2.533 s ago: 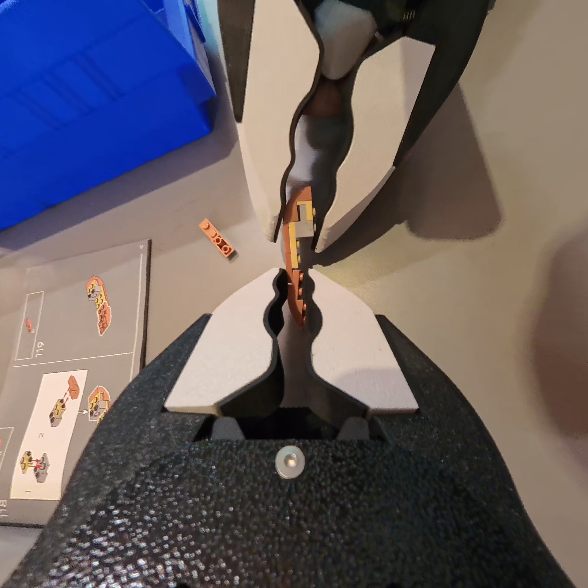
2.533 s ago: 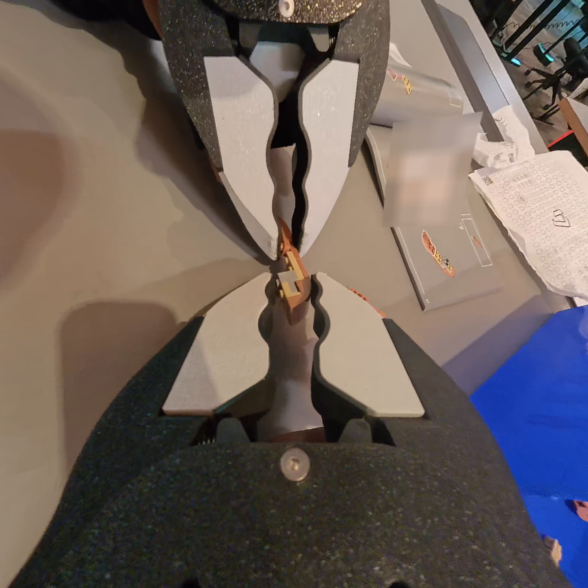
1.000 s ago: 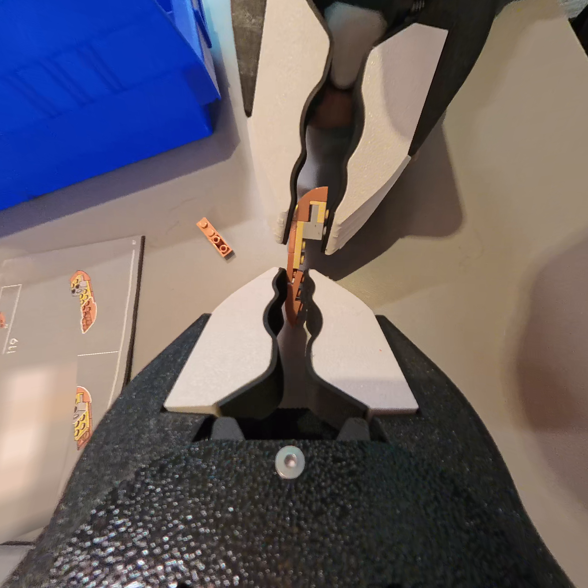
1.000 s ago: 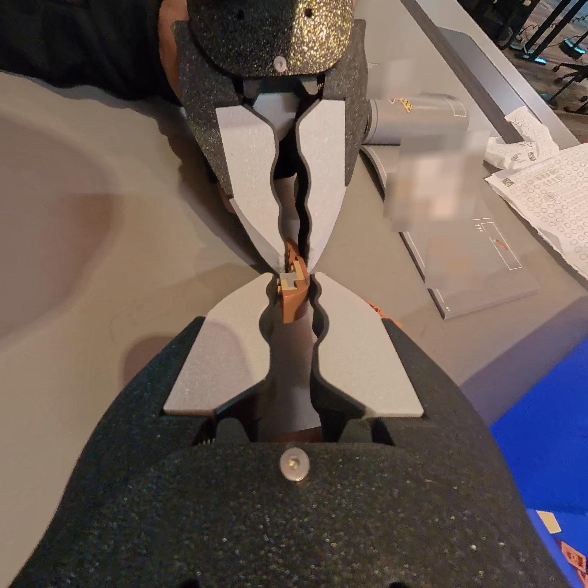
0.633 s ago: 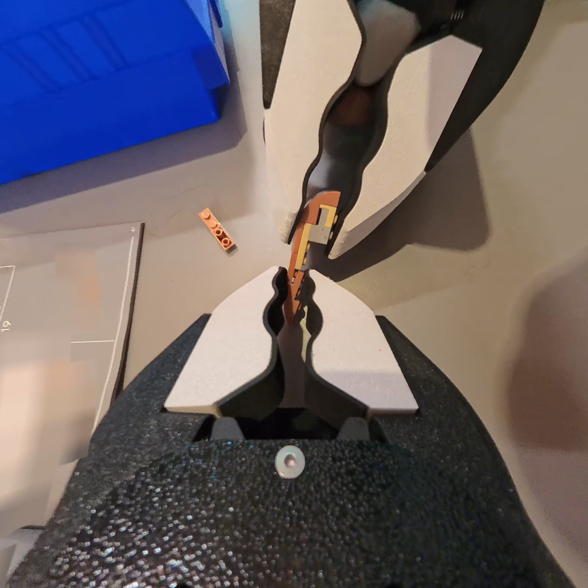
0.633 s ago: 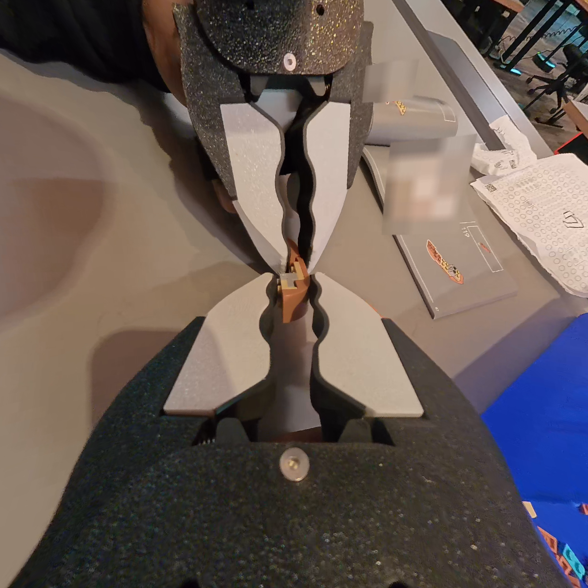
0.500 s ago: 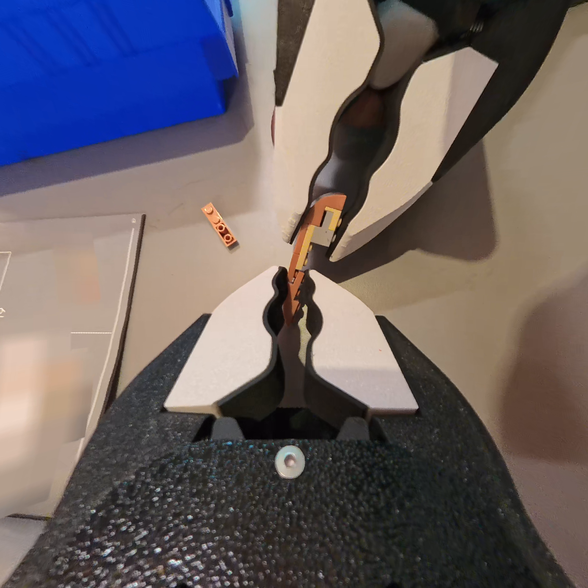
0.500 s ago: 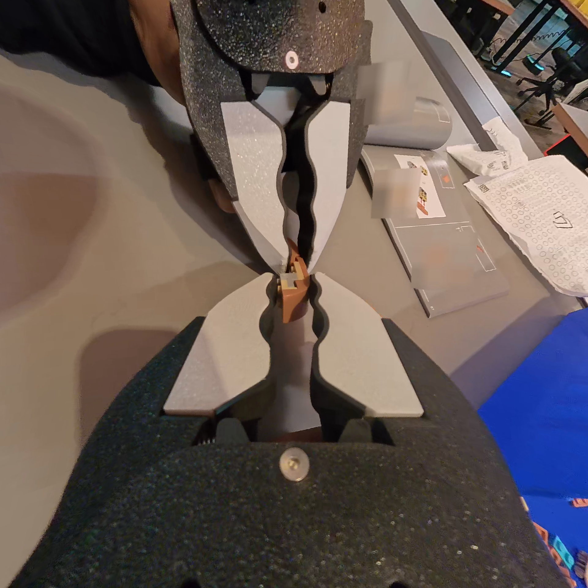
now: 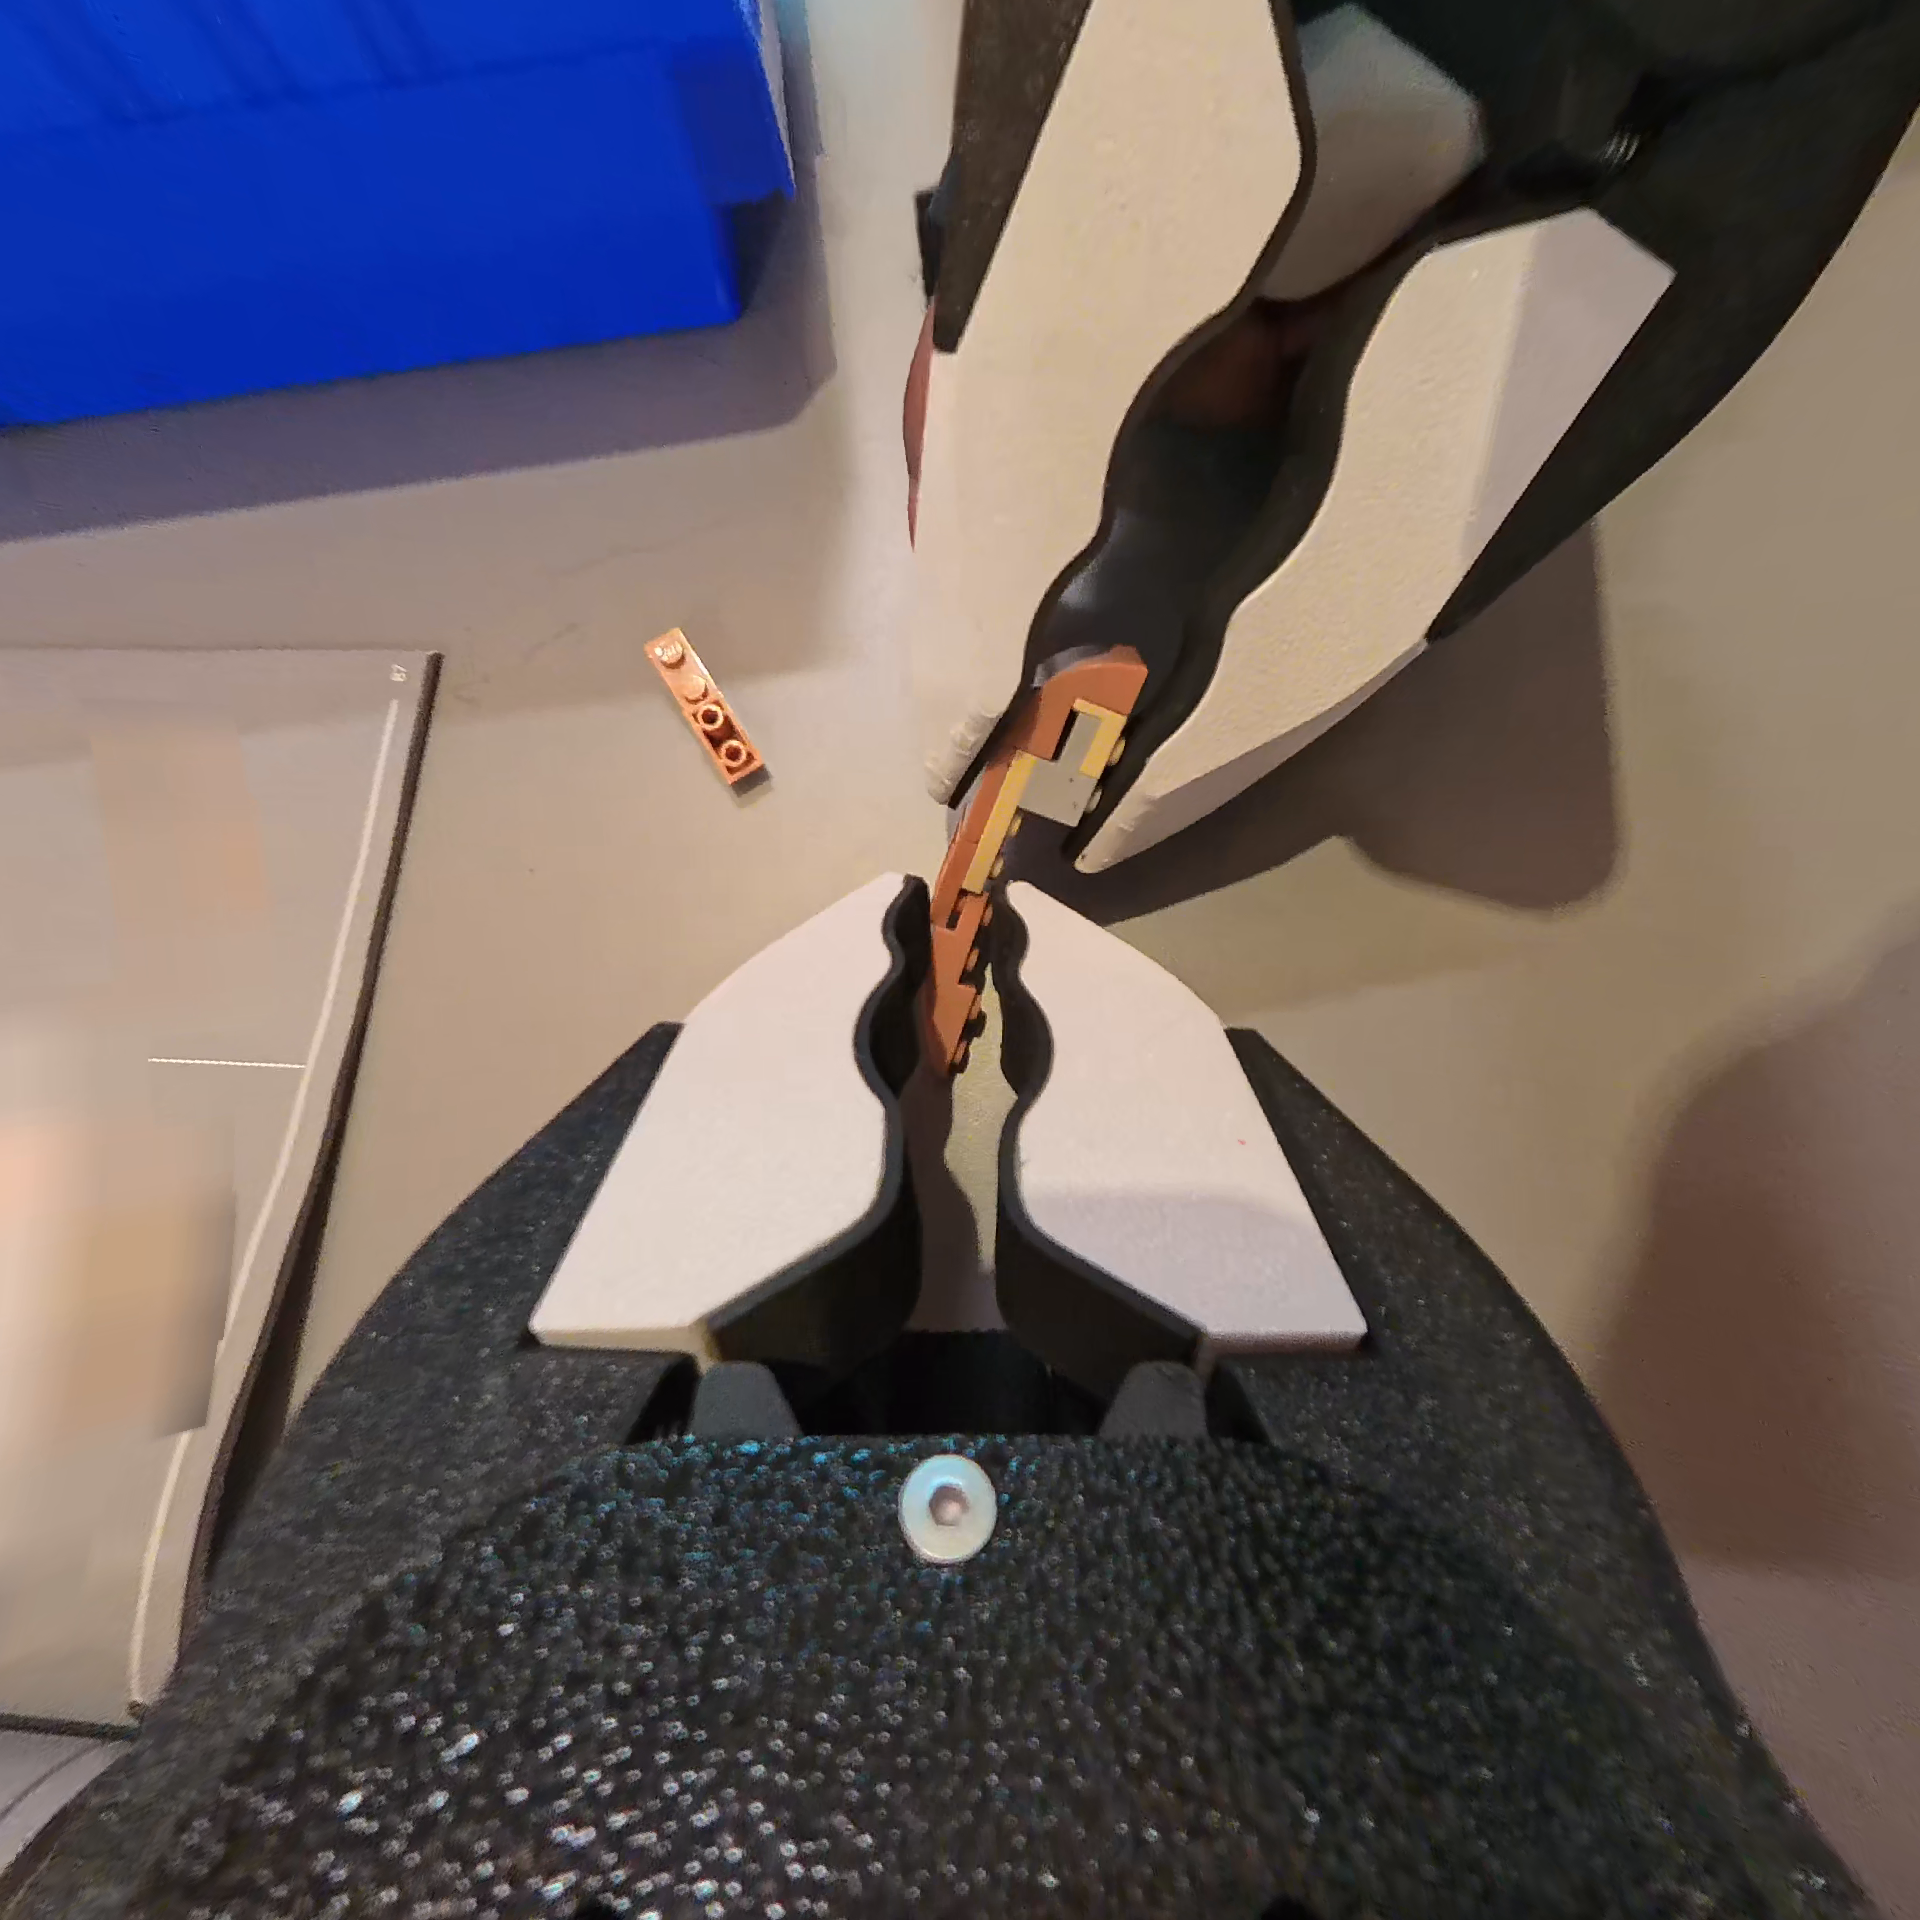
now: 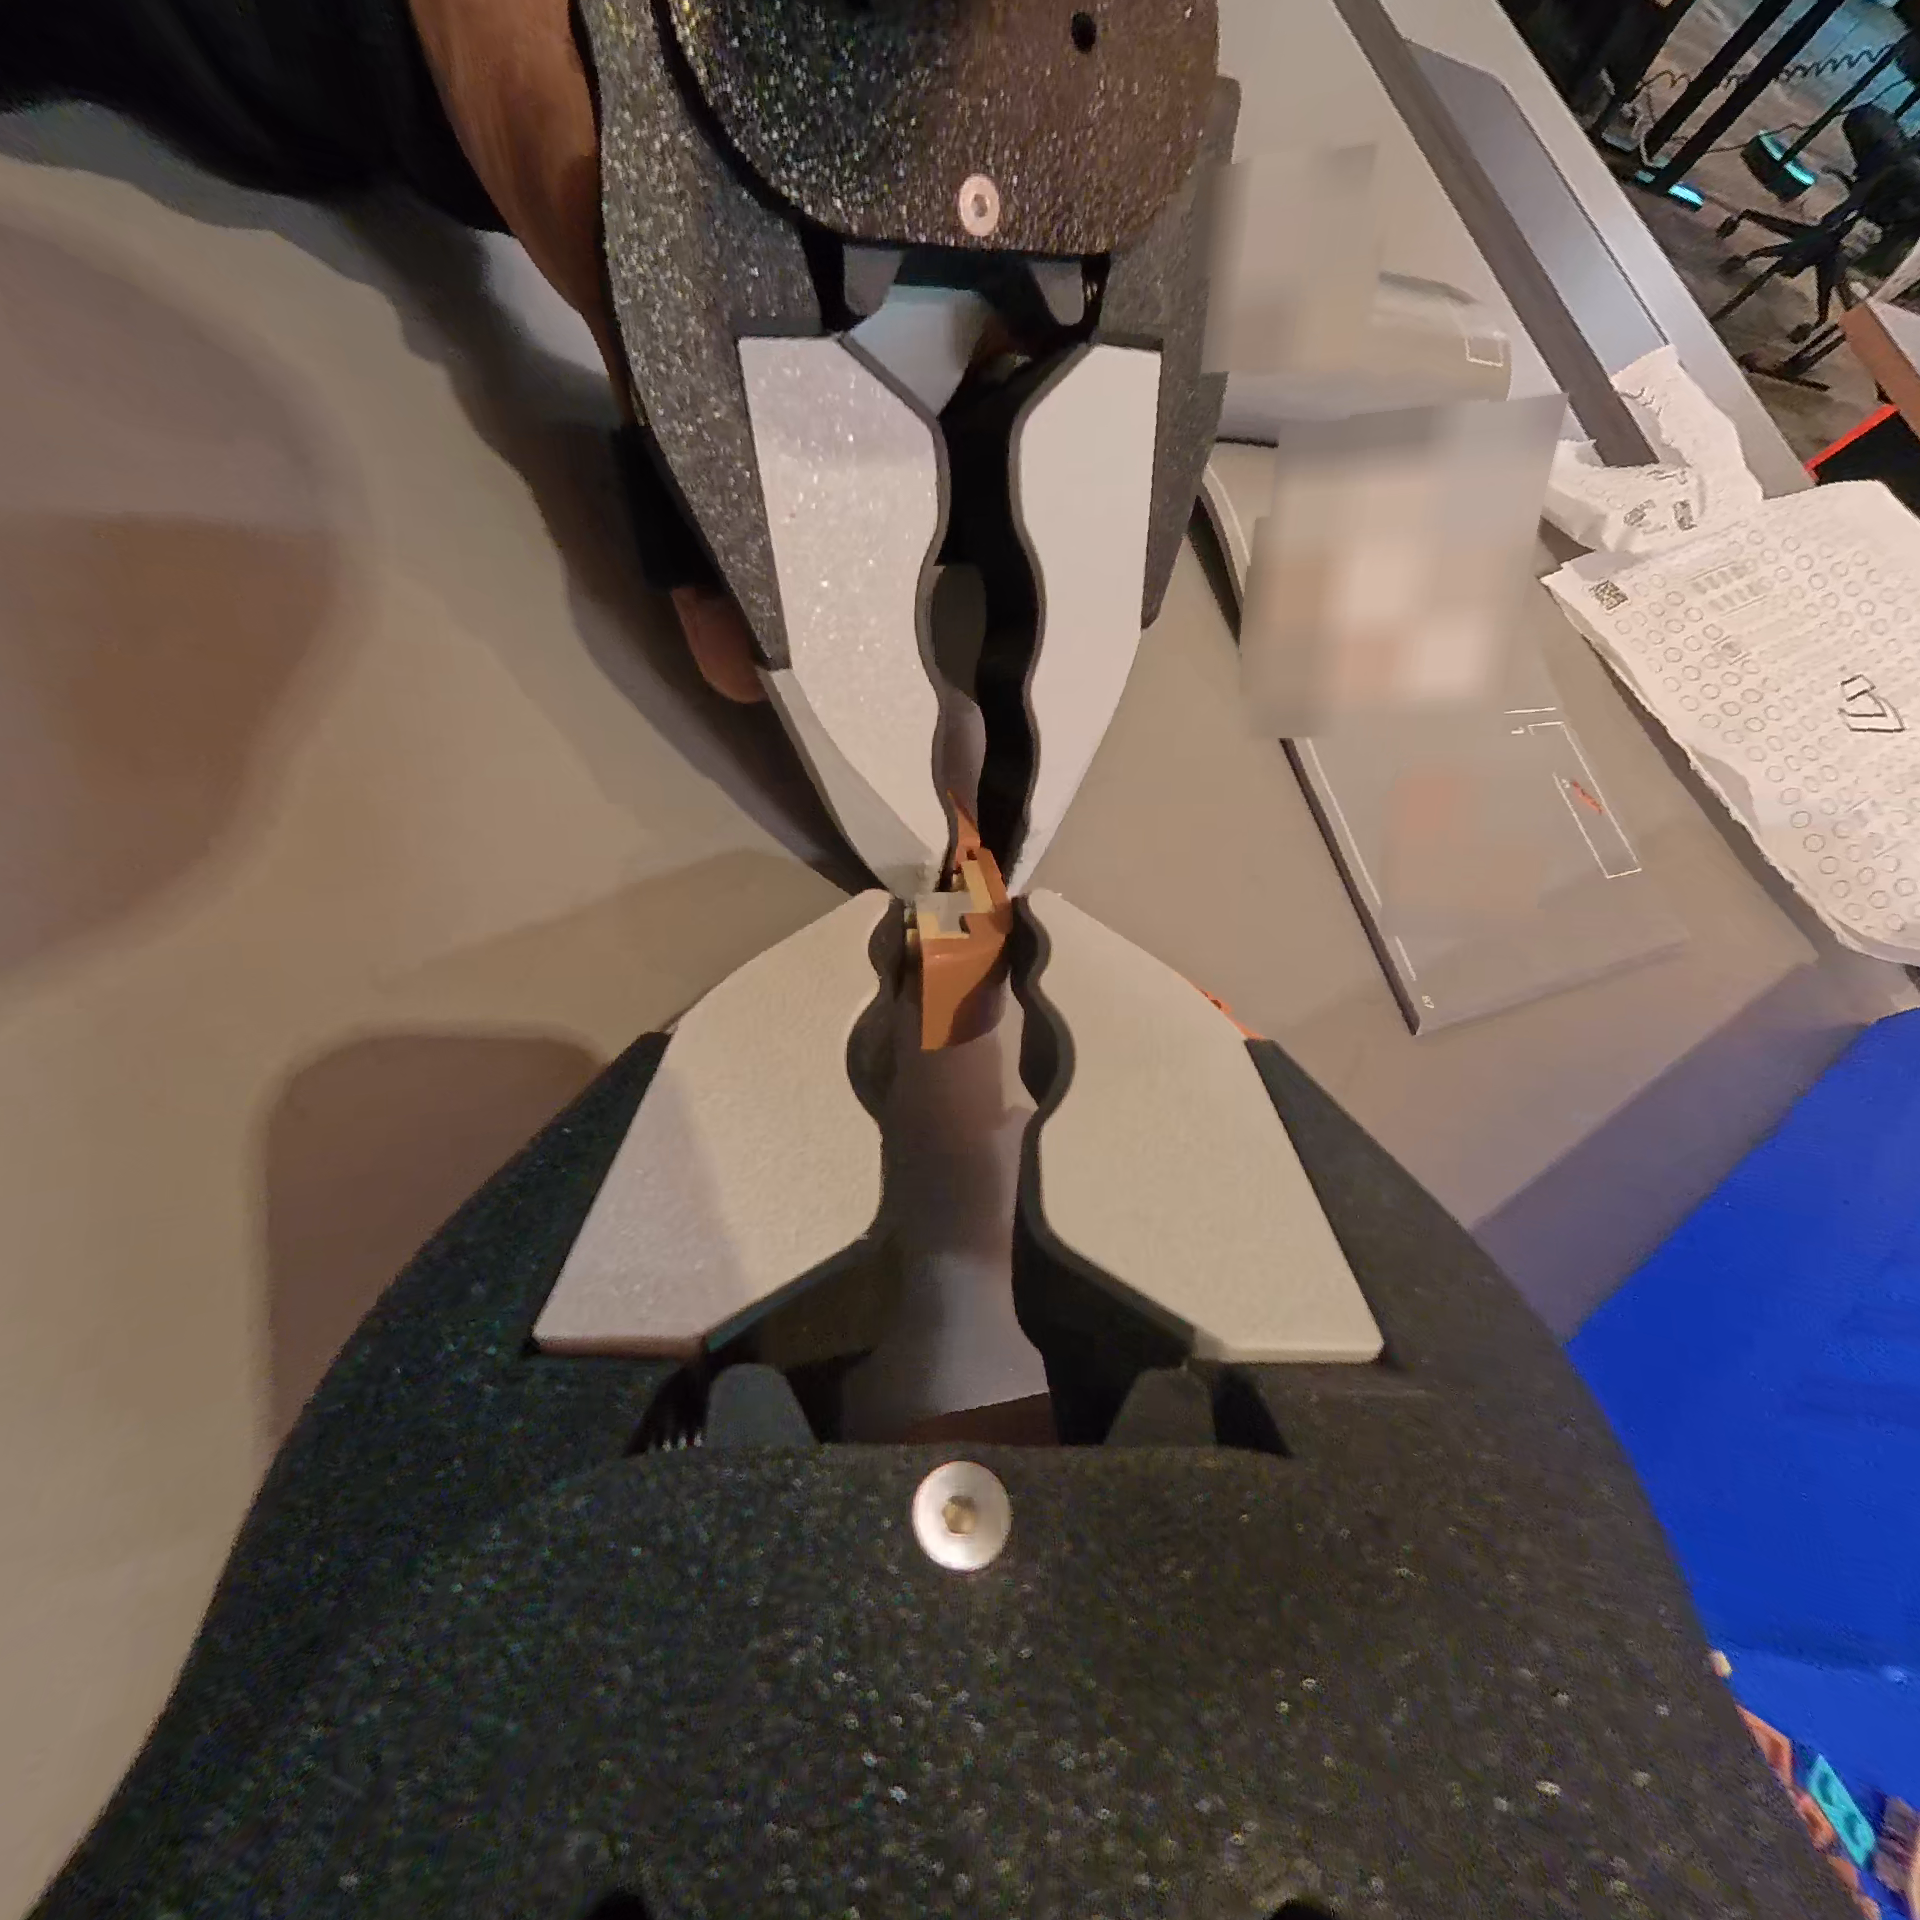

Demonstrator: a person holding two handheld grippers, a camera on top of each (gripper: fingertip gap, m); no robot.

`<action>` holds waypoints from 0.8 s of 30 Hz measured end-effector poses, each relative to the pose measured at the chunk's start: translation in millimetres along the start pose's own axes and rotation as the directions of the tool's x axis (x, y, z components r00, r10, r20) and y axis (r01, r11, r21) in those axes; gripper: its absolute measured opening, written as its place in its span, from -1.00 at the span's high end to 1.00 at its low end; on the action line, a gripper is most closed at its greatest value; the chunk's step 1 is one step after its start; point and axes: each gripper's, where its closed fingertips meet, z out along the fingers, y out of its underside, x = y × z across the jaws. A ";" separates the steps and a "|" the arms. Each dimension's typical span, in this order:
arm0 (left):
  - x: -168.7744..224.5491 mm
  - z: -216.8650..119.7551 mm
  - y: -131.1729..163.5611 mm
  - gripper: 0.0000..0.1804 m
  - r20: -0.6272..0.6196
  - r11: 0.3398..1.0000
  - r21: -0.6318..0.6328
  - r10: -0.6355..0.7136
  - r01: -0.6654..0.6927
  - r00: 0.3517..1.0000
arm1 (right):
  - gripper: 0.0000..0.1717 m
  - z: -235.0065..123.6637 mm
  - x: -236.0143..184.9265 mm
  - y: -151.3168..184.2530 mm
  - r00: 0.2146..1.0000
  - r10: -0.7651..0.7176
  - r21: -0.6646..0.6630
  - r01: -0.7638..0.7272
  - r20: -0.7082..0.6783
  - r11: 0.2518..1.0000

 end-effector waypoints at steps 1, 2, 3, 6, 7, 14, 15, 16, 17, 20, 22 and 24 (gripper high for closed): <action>0.7 -0.1 -0.2 0.88 -0.004 1.000 0.002 0.006 -0.006 1.000 | 0.78 -0.4 -0.3 -0.7 1.000 0.003 0.007 -0.003 0.007 1.000; 0.9 -0.6 -1.0 0.88 -0.006 1.000 0.009 0.009 -0.009 1.000 | 0.78 -1.0 -0.5 -1.7 1.000 0.007 0.016 -0.008 0.013 1.000; 1.5 -1.1 -2.0 0.88 -0.013 1.000 0.018 0.017 -0.017 1.000 | 0.78 -1.9 -0.9 -2.9 1.000 0.014 0.028 -0.014 0.023 1.000; 3.0 -4.0 -5.5 0.88 -0.027 0.998 0.055 0.045 -0.043 0.999 | 0.78 -4.9 -0.7 -6.0 0.998 0.040 0.059 -0.043 0.053 0.997; 3.2 -4.9 -6.5 0.88 -0.032 0.997 0.066 0.049 -0.047 0.998 | 0.78 -5.7 -0.5 -6.8 0.997 0.048 0.066 -0.052 0.061 0.996; 5.5 -9.5 -9.8 0.89 -0.042 0.990 0.103 0.105 -0.100 0.994 | 0.78 -9.3 -1.9 -10.8 0.996 0.035 0.105 -0.044 0.080 0.993; 5.8 -9.7 -10.0 0.89 -0.043 0.990 0.102 0.107 -0.102 0.993 | 0.78 -9.7 -1.8 -11.2 0.996 0.034 0.109 -0.042 0.078 0.993; 5.3 -10.0 -10.6 0.89 -0.038 0.989 0.106 0.106 -0.101 0.994 | 0.78 -9.9 -1.2 -11.5 0.997 0.033 0.112 -0.041 0.072 0.993; 4.5 -10.3 -11.4 0.89 -0.034 0.990 0.109 0.098 -0.094 0.995 | 0.78 -10.2 -0.5 -11.9 0.997 0.031 0.114 -0.038 0.066 0.993; 3.0 -11.3 -13.4 0.89 -0.020 0.990 0.114 0.091 -0.088 0.996 | 0.78 -11.4 1.3 -13.2 0.999 0.022 0.120 -0.028 0.047 0.992; 3.7 -11.4 -12.8 0.89 -0.020 0.990 0.104 0.096 -0.094 0.995 | 0.78 -11.3 0.9 -13.3 0.999 0.012 0.119 -0.016 0.039 0.993; 3.2 -11.0 -12.7 0.89 -0.016 0.991 0.102 0.090 -0.088 0.996 | 0.78 -11.0 0.6 -12.9 1.000 -0.003 0.116 0.000 0.029 0.993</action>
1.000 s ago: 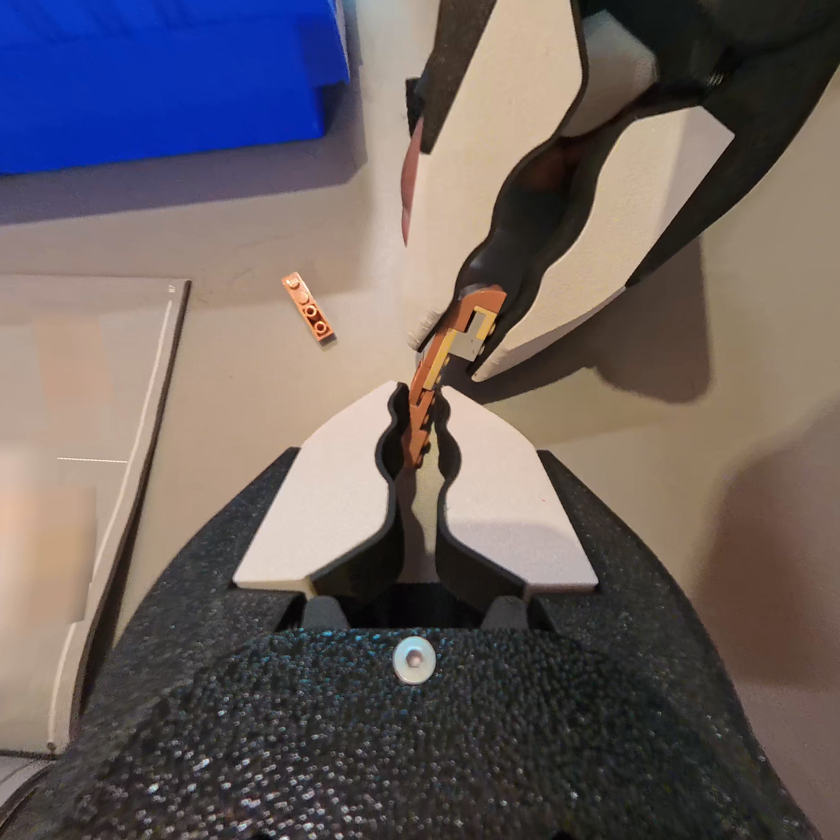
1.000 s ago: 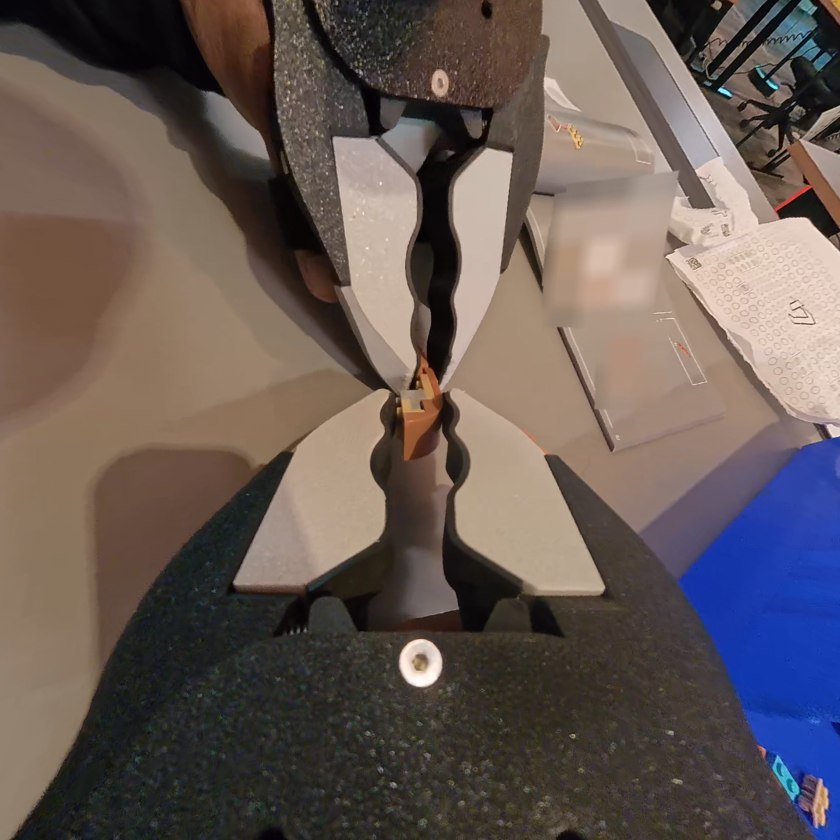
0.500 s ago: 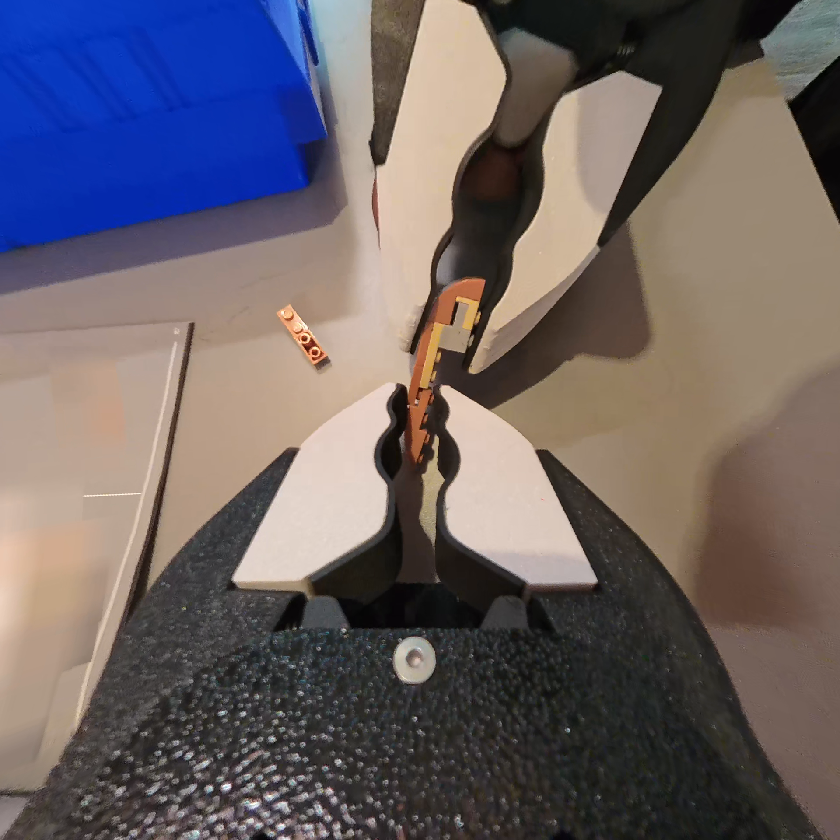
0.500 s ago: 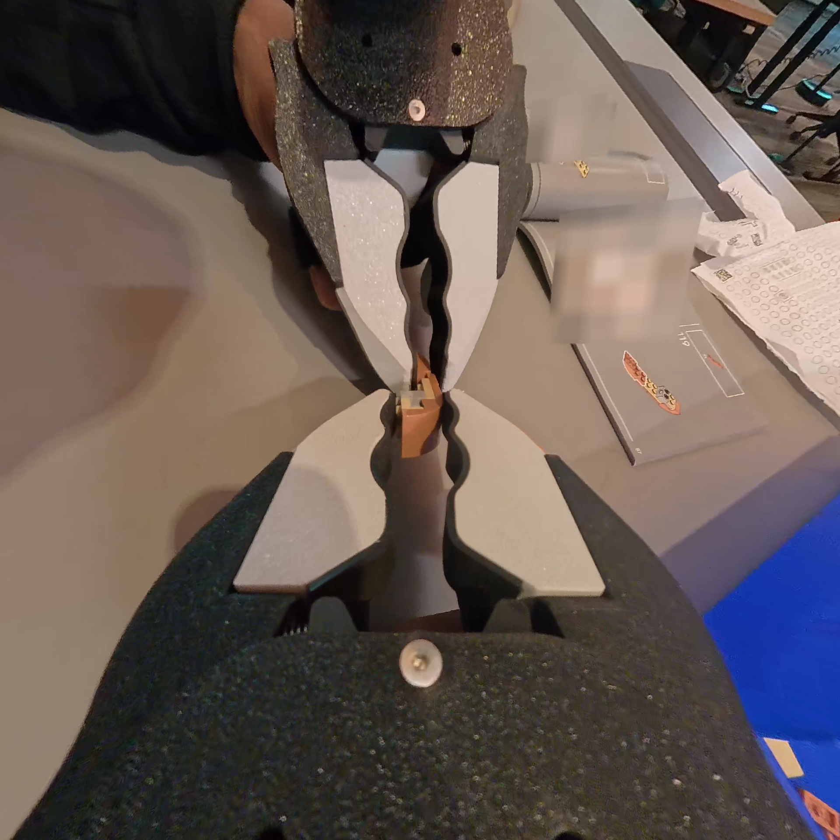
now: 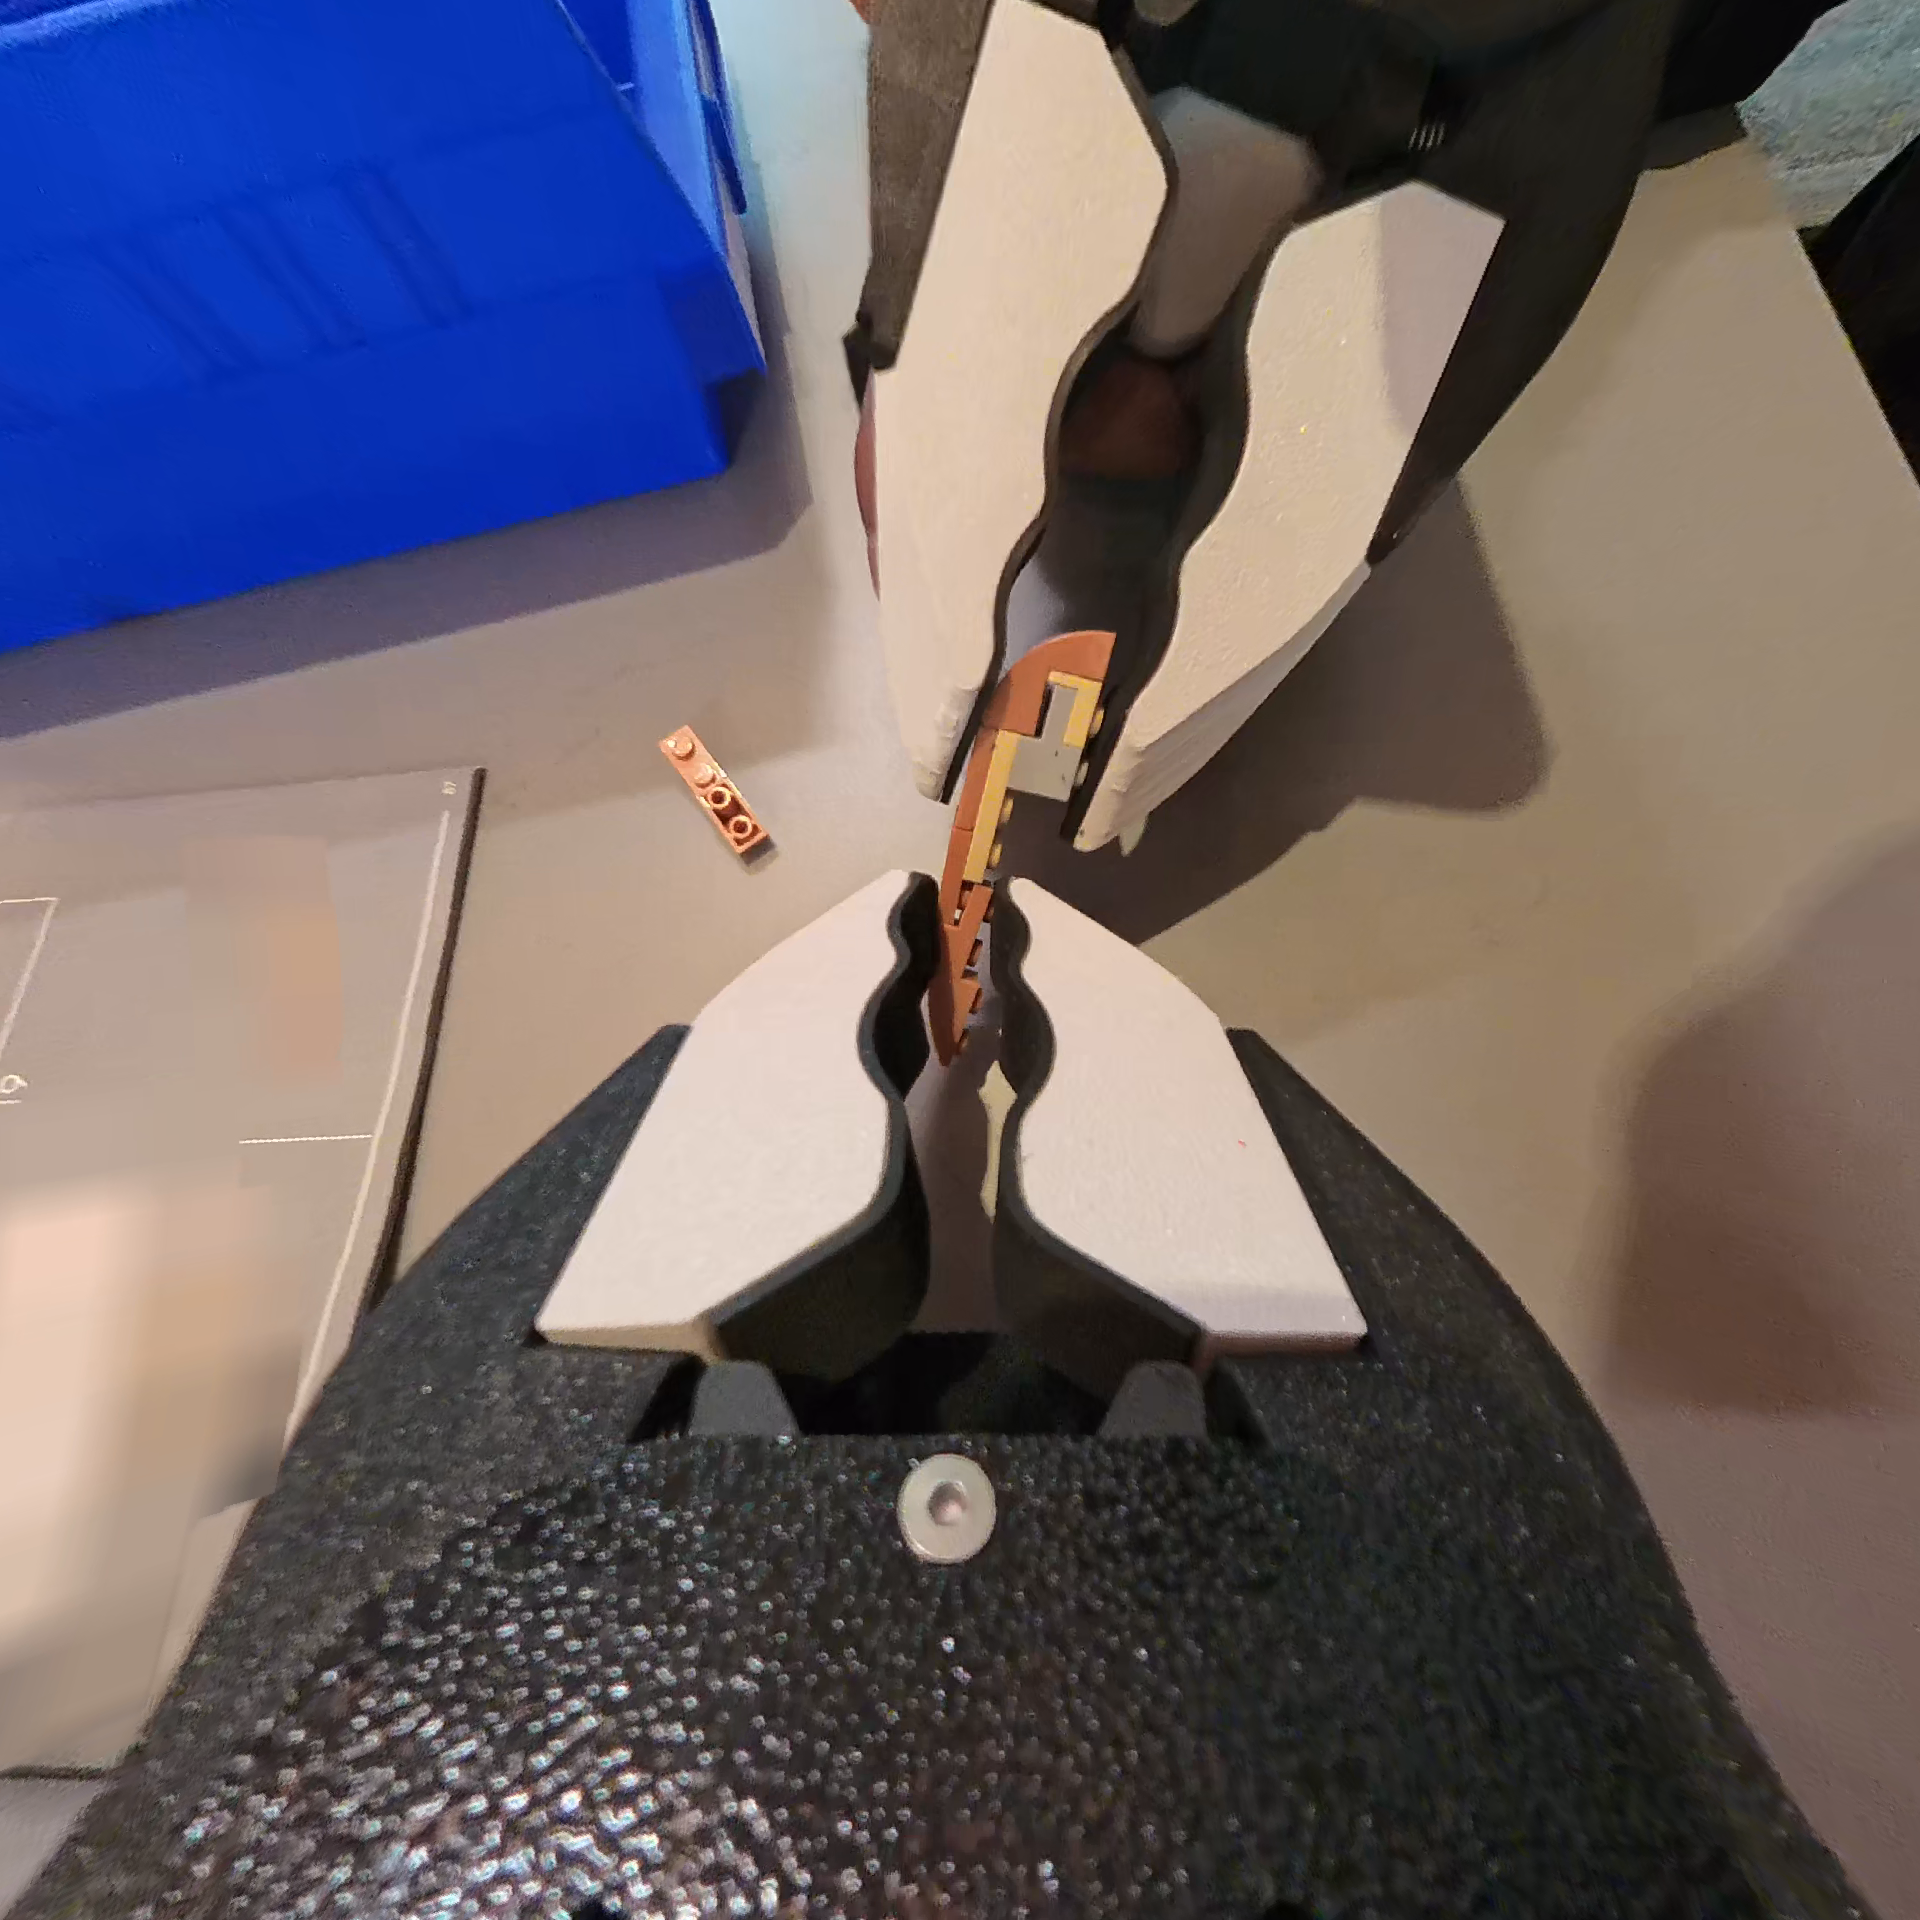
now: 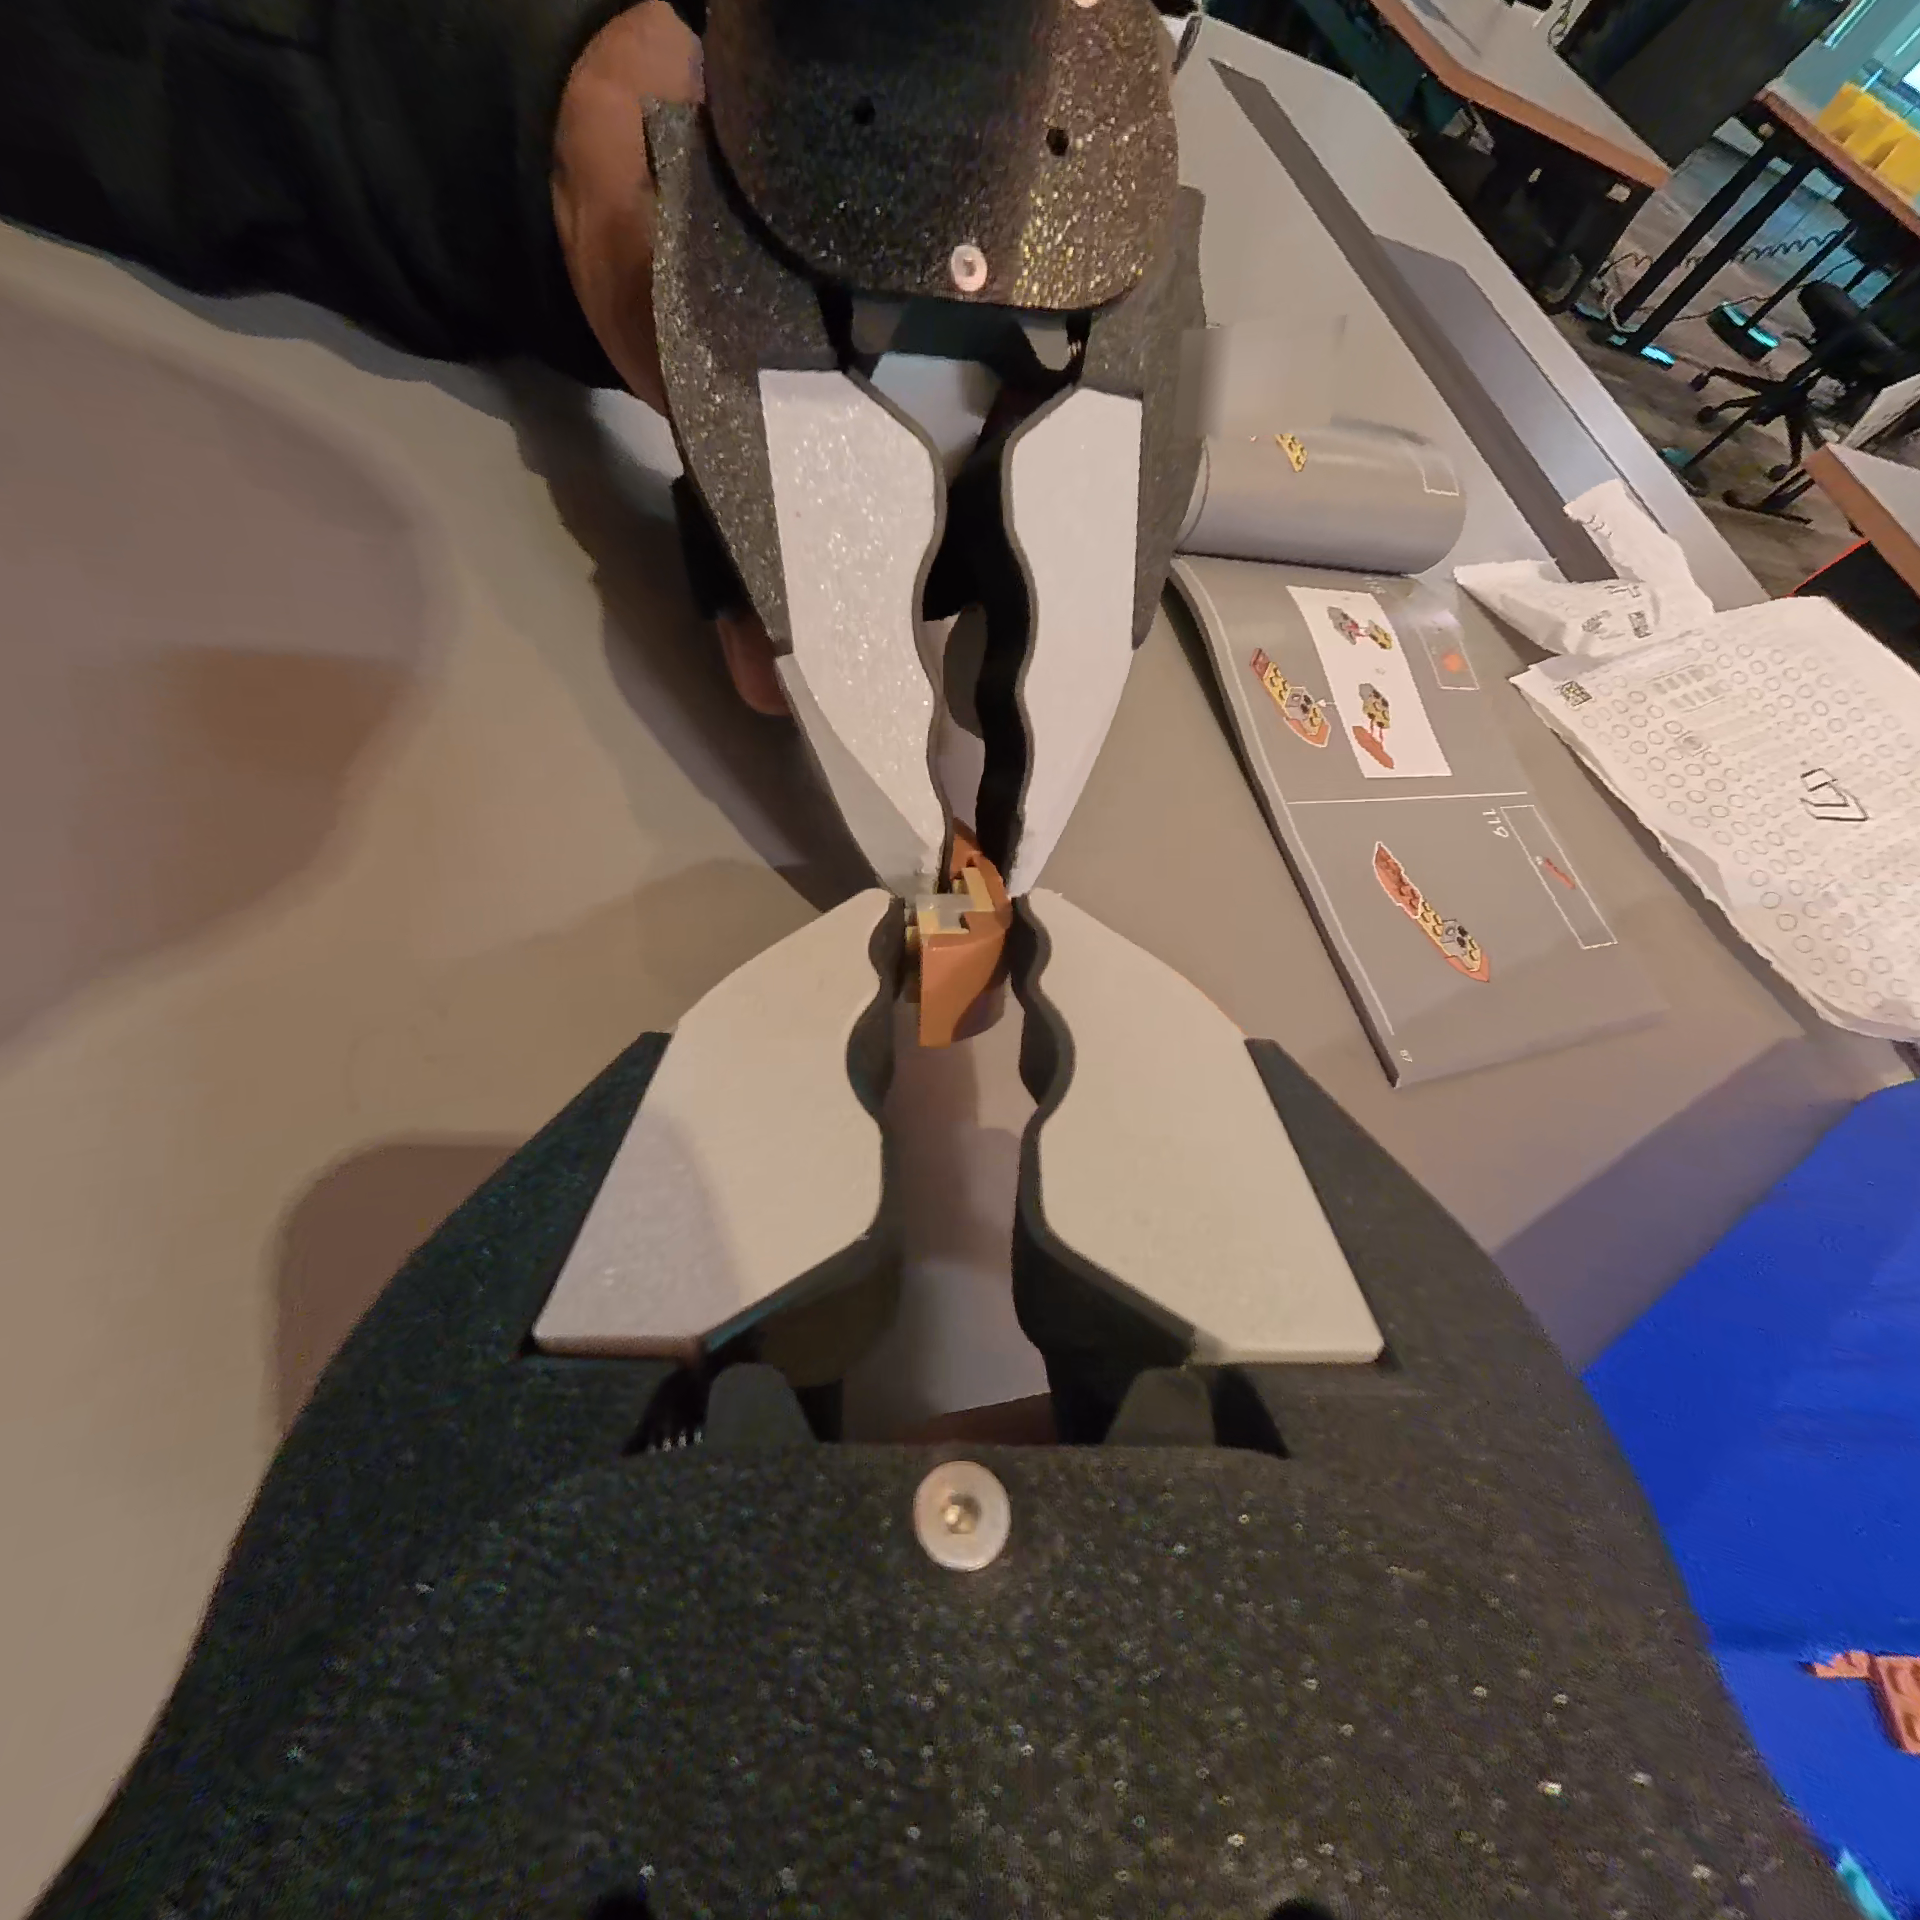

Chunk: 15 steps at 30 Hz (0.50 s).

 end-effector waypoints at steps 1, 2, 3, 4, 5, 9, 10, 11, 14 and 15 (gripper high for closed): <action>0.3 0.2 0.5 0.89 -0.003 1.000 -0.003 0.000 0.000 1.000 | 0.78 0.1 0.5 0.0 1.000 -0.004 0.000 0.004 -0.007 1.000; -1.9 0.0 -0.7 0.89 0.014 1.000 0.008 0.002 -0.002 1.000 | 0.78 -0.1 1.9 -0.2 1.000 -0.013 0.001 0.013 -0.019 1.000; -1.9 -0.2 -1.4 0.89 0.012 1.000 0.013 -0.001 0.001 1.000 | 0.78 -0.4 2.3 -0.6 0.999 -0.024 0.003 0.024 -0.023 1.000; -0.9 -0.2 -1.6 0.89 0.002 1.000 0.013 0.001 -0.001 1.000 | 0.77 -0.6 2.5 -0.9 0.999 -0.030 0.004 0.030 -0.025 1.000; 0.0 -0.1 -1.8 0.89 -0.004 1.000 0.014 0.003 -0.003 1.000 | 0.76 -0.5 4.0 -0.5 0.999 -0.034 0.000 0.034 -0.035 0.999; 4.9 0.2 -3.8 0.90 -0.029 1.000 0.021 0.023 -0.023 0.999 | 0.73 -0.2 6.7 3.6 0.998 -0.050 -0.025 0.049 -0.042 0.998; 6.0 -0.3 -5.3 0.90 -0.036 0.999 0.029 0.022 -0.021 0.999 | 0.73 -0.1 6.0 3.7 0.998 -0.049 -0.024 0.048 -0.037 0.999; 6.4 -0.6 -5.9 0.90 -0.040 0.999 0.032 0.021 -0.020 0.999 | 0.73 0.0 5.6 3.4 0.998 -0.048 -0.022 0.047 -0.035 0.999; 7.1 -0.6 -5.5 0.90 -0.042 0.999 0.024 0.027 -0.026 0.999 | 0.73 0.3 4.6 2.4 0.998 -0.052 -0.019 0.051 -0.031 0.999; 7.5 -0.6 -5.2 0.90 -0.043 0.999 0.019 0.030 -0.029 0.999 | 0.74 0.5 4.2 2.2 0.998 -0.052 -0.017 0.051 -0.030 0.999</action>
